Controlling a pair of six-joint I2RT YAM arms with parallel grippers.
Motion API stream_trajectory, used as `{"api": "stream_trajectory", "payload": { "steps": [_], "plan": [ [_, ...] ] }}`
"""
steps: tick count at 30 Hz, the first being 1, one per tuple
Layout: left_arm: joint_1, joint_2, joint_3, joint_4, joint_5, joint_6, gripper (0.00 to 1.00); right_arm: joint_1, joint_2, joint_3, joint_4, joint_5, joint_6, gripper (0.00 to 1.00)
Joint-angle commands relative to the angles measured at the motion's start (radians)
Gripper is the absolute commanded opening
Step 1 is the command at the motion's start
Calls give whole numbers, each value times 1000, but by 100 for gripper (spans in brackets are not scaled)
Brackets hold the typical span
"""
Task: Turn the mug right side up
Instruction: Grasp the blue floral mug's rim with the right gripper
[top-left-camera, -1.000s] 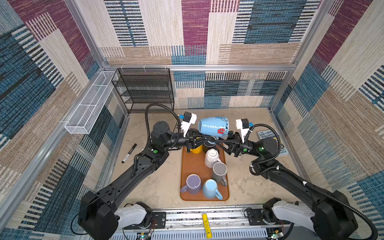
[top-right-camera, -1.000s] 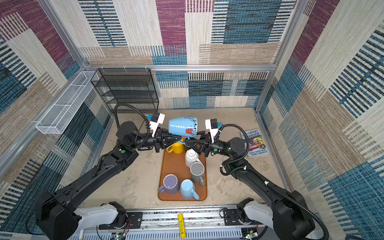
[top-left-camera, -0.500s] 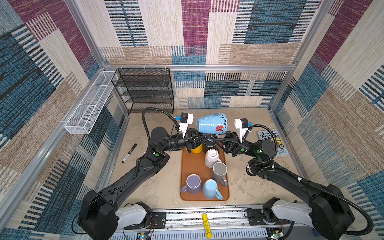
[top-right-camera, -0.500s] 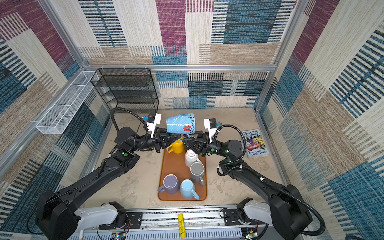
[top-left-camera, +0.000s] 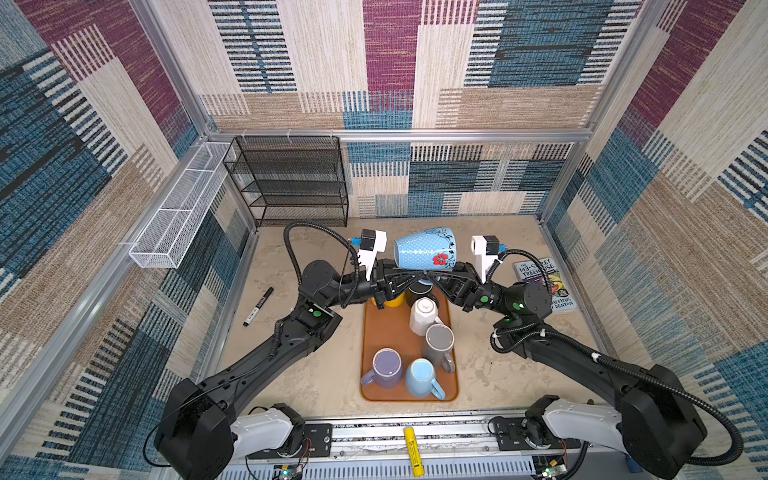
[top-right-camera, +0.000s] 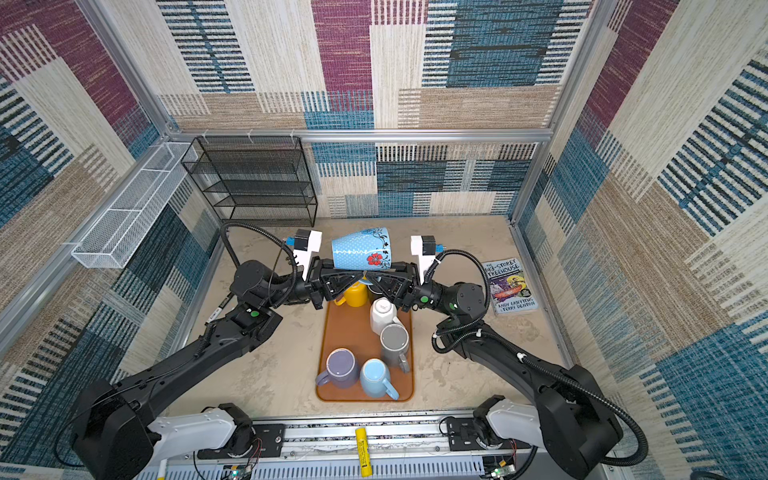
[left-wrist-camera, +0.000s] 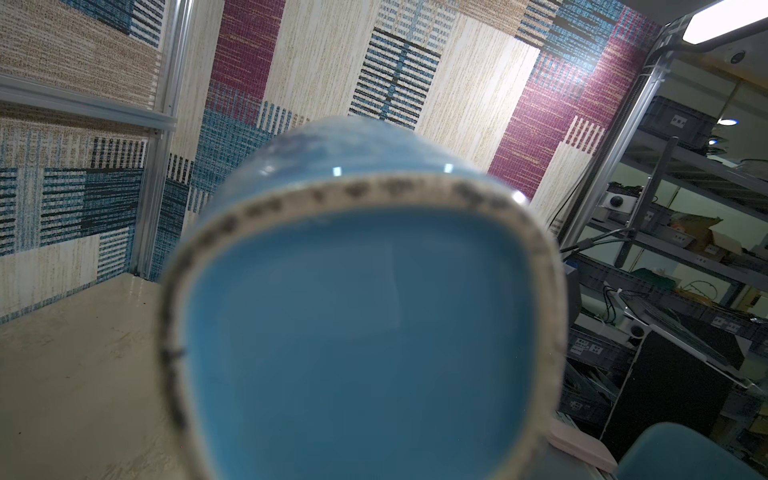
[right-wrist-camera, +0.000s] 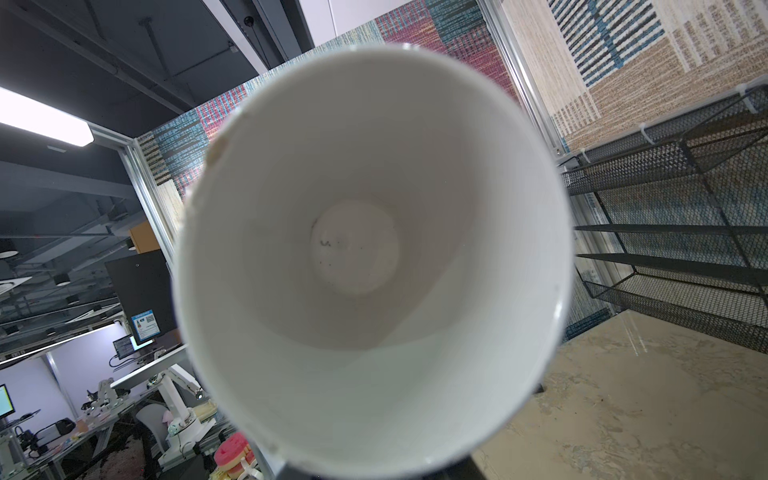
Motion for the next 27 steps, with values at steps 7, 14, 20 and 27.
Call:
{"api": "stream_trajectory", "payload": {
  "steps": [7,14,20,27],
  "plan": [
    [-3,-1,13,21,-17,34,0,2,-11,23,12,3,20,15],
    [-6,3,26,-14,-4,48,0,3,-27,35,-28,11,3,0],
    [-6,-3,38,-83,-20,80,4,4,-45,37,-72,22,-18,0],
    [-5,-19,44,-133,-31,107,34,3,-67,40,-129,33,-47,0]
  ]
}}
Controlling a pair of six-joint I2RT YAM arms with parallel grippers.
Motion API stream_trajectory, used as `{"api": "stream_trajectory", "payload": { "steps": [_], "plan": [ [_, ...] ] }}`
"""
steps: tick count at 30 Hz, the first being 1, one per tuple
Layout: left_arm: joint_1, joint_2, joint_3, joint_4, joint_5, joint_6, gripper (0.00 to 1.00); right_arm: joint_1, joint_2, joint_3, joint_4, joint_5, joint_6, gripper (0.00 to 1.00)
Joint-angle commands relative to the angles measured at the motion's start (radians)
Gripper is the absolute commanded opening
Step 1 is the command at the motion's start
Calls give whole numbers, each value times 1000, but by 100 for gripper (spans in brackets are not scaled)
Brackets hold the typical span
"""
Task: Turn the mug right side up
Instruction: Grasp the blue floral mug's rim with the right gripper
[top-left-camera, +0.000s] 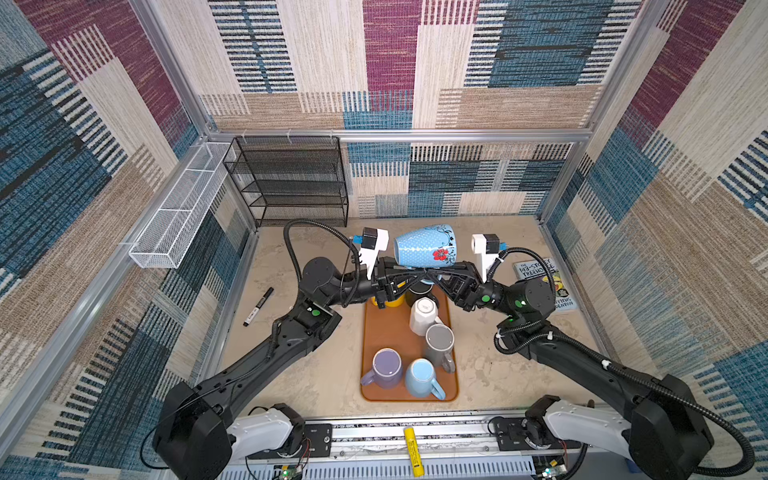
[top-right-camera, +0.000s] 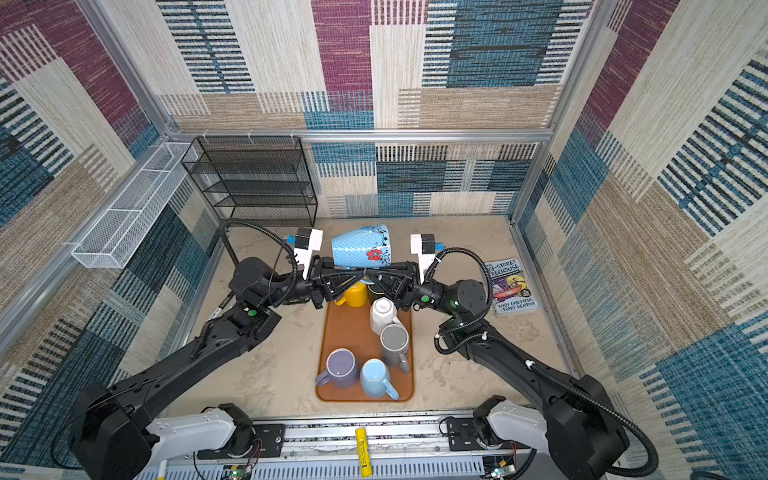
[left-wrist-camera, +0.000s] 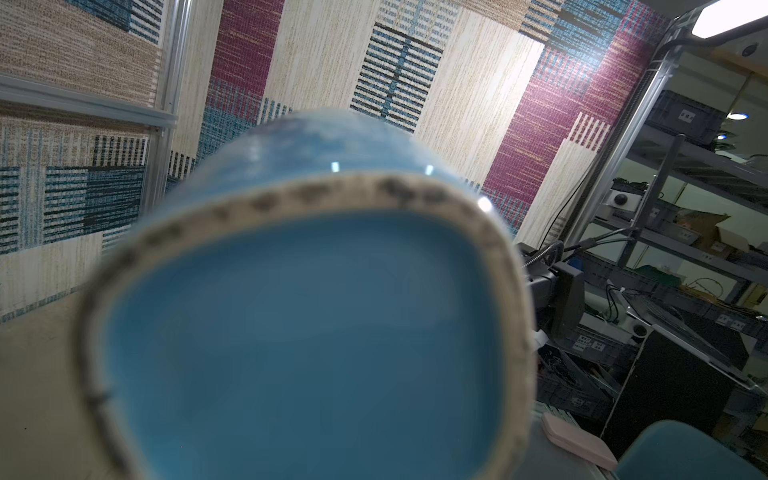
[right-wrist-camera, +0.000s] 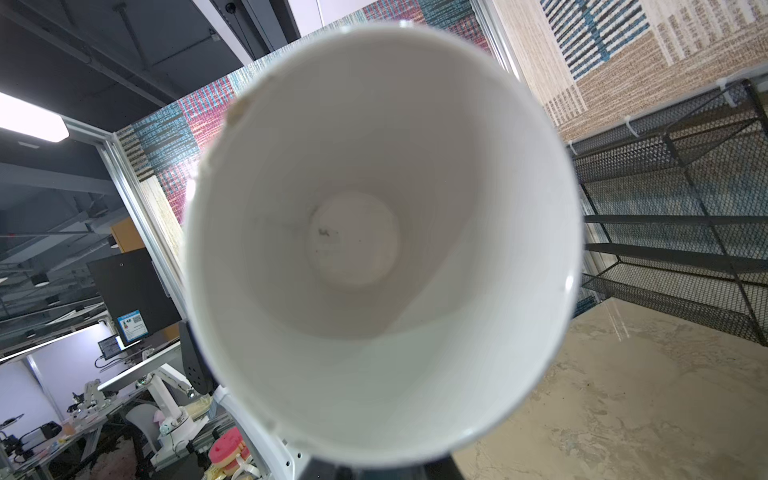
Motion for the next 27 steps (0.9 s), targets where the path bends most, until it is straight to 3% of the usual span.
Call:
{"api": "stream_trajectory", "payload": {
  "steps": [1,9,16,27],
  "plan": [
    [2,-10,14,-40,-15,67,38,2,-13,13,16,20,-5,0],
    [2,-25,12,-99,-36,83,61,2,-16,22,-42,24,-17,0],
    [2,-51,15,-181,-65,119,67,2,-20,48,-148,41,-33,0],
    [2,-104,23,-417,-165,199,67,2,-15,94,-323,81,-90,0]
  ]
}}
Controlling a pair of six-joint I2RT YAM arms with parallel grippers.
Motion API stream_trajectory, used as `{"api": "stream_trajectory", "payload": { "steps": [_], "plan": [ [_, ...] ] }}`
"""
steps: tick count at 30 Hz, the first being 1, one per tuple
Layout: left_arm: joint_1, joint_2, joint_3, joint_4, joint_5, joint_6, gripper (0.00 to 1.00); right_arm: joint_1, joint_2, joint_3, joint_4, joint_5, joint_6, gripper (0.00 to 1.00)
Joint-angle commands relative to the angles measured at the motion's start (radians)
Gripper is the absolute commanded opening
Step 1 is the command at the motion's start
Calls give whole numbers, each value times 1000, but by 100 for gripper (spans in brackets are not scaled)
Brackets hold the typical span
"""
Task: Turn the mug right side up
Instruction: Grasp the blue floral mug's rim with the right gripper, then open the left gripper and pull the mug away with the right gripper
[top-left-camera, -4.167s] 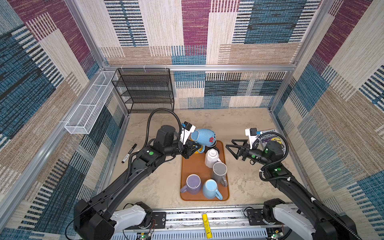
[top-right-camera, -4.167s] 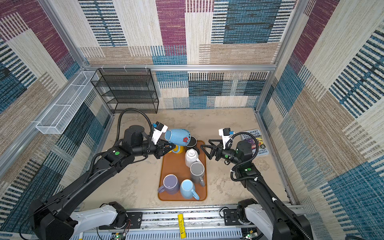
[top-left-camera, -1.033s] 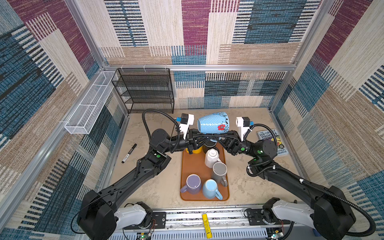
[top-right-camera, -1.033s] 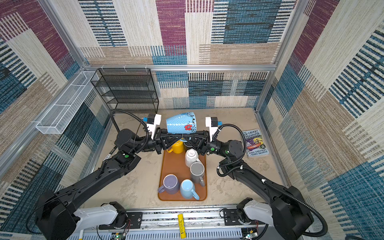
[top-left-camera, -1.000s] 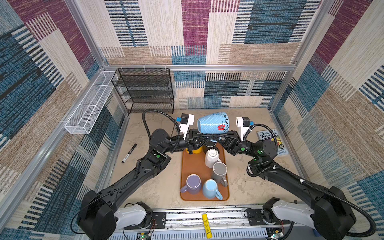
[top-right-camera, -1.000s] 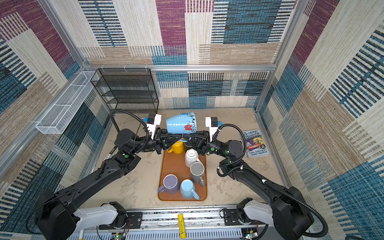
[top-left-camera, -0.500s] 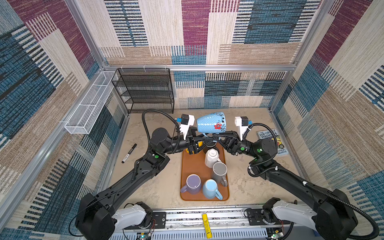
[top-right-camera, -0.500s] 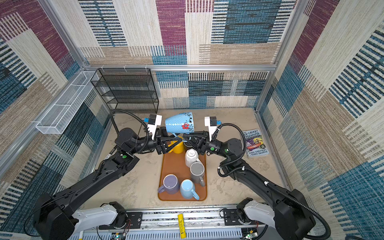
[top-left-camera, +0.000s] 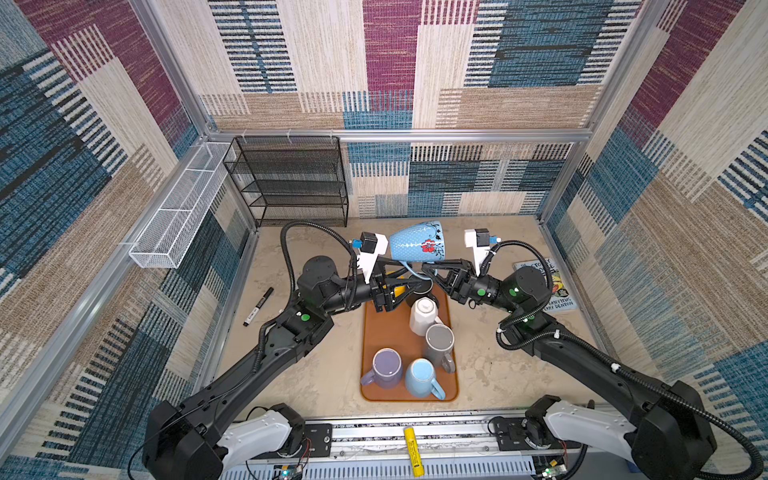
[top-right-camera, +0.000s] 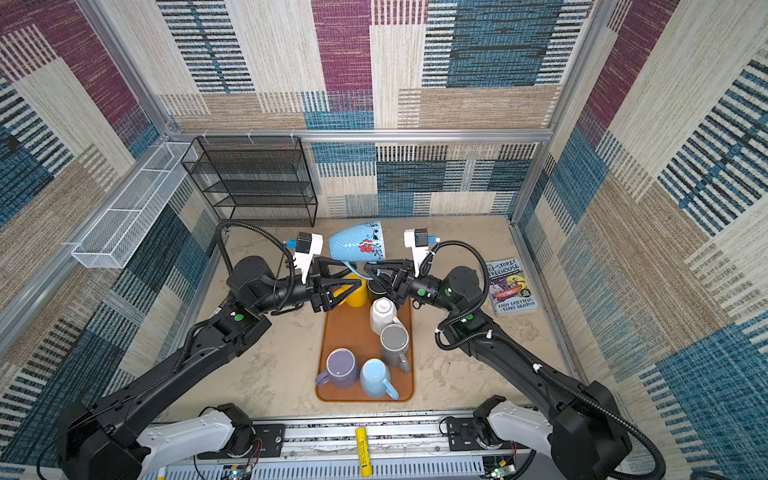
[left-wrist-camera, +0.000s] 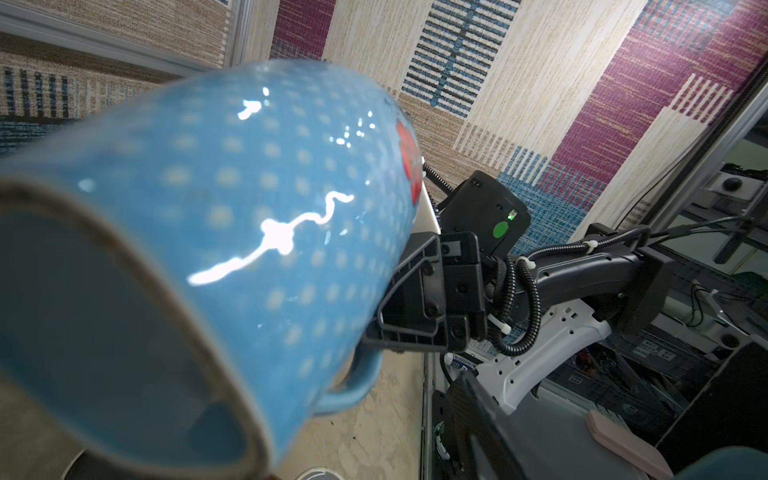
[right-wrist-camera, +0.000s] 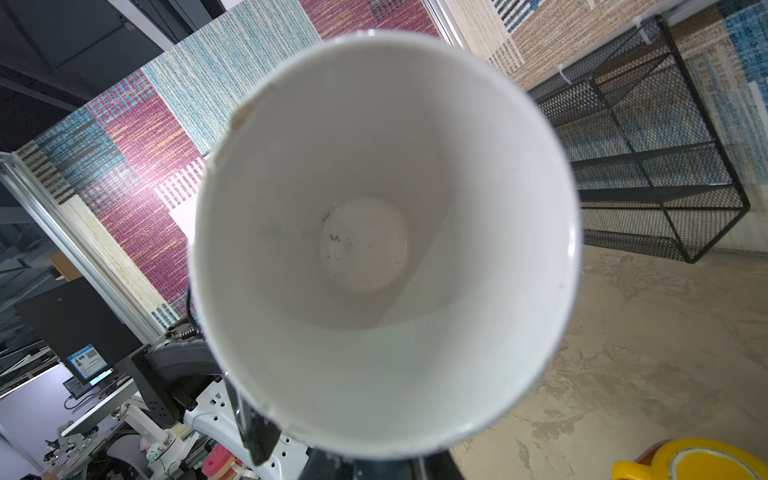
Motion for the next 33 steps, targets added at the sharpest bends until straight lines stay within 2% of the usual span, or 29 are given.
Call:
{"api": "stream_trajectory", "payload": {
  "steps": [1,8,21,33],
  "plan": [
    [1,-20,10,-101,-60,58,67,2,-2,20,-17,33,-39,0],
    [0,-52,10,-224,-113,100,67,2,0,40,-92,66,-87,0],
    [2,-65,34,-413,-303,148,67,-18,23,113,-300,180,-226,0],
    [3,-128,18,-488,-473,181,67,-157,72,176,-469,235,-351,0]
  ]
}}
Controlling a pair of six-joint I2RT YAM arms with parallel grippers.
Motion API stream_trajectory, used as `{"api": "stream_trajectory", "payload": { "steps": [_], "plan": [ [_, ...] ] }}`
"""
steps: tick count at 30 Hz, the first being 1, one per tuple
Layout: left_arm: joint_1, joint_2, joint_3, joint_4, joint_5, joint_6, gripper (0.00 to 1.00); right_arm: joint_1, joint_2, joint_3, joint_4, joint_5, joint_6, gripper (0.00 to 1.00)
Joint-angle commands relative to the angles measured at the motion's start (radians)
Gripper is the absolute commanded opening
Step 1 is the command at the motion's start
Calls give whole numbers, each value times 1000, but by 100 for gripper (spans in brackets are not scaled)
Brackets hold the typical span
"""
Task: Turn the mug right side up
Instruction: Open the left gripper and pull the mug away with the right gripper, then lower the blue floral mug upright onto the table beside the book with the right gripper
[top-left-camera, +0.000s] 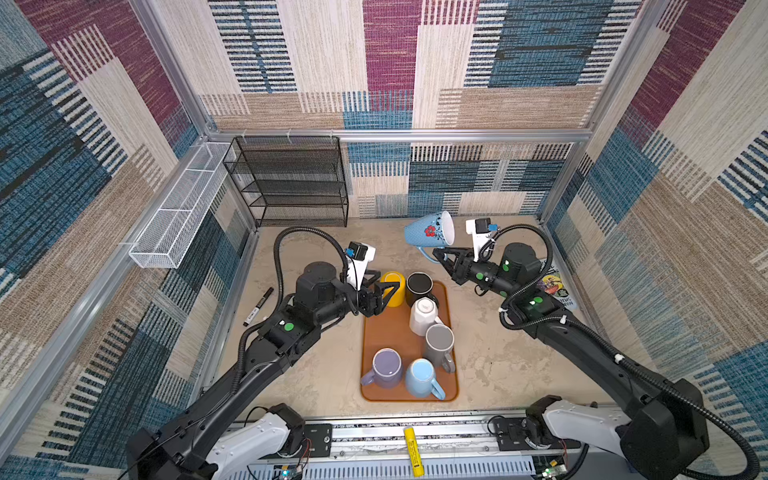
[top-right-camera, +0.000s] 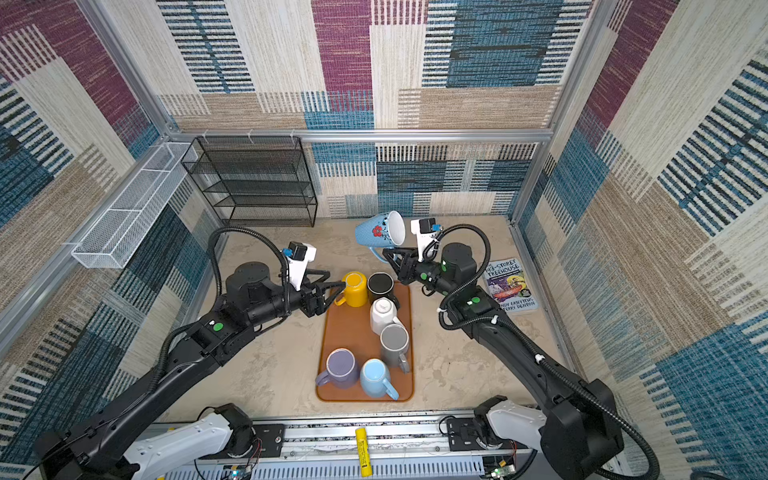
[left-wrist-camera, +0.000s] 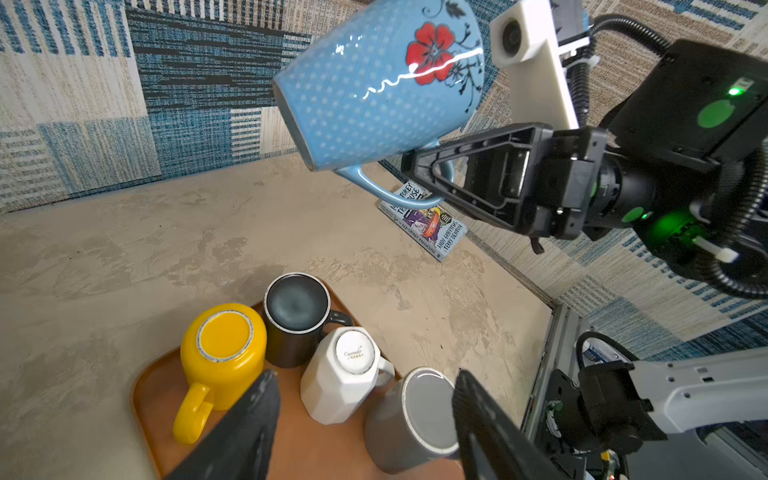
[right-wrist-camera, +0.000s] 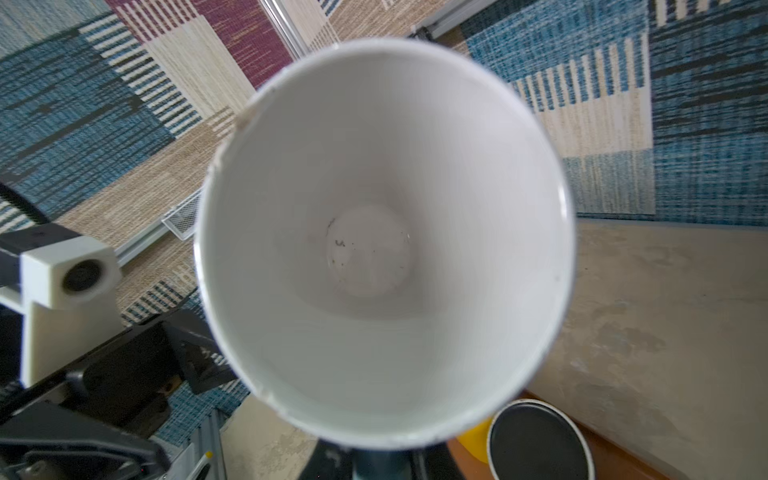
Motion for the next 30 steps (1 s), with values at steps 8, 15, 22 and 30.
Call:
{"api": "stream_trajectory", "payload": {
  "steps": [8,15,22,30],
  "plan": [
    [3,-66,-21,-71,-219,38,65,-125,109,141,-159,42,-152,0],
    [4,-67,-17,-99,-268,39,64,-180,204,262,-300,137,-221,0],
    [4,-83,-20,-114,-312,43,64,-248,326,404,-433,221,-291,0],
    [6,-93,-6,-155,-343,51,64,-319,501,591,-587,302,-367,0]
  ]
}}
